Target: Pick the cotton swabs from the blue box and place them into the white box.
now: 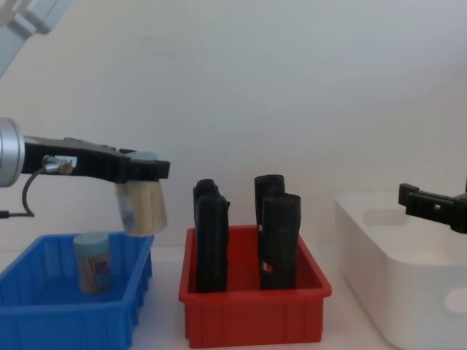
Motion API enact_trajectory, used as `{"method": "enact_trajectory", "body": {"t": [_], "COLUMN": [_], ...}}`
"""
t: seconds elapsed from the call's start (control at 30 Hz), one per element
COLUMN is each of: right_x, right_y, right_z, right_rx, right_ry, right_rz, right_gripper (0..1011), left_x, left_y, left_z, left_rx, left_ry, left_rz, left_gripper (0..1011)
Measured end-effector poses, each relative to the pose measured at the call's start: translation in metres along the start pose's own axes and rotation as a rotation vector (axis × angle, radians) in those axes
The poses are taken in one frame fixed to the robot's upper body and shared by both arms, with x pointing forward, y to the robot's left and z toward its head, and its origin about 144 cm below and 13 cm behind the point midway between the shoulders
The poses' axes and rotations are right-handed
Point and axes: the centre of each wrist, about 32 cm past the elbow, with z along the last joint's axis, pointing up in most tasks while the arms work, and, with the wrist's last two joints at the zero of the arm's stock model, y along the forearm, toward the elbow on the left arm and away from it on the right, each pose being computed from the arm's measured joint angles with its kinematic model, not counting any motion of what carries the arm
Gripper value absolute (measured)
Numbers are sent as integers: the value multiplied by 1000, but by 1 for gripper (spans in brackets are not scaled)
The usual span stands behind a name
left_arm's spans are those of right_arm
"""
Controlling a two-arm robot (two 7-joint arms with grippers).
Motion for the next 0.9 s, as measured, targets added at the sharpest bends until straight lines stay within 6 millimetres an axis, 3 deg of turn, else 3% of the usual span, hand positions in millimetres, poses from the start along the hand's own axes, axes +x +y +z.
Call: {"method": "enact_trajectory", "body": {"t": [0.53, 0.9], "right_x": [0, 0], "right_y": [0, 0], "right_z": [0, 0], "right_rx": [0, 0], "right_ry": [0, 0], "right_rz": [0, 0], "right_gripper": [1002, 1002], "left_x": [-14, -22], "left_y": [-20, -30], "left_z": [34, 46], "left_rx": [8, 16], "left_ry": [-12, -15], "left_rz": [-275, -371], "left_gripper": [673, 673]}}
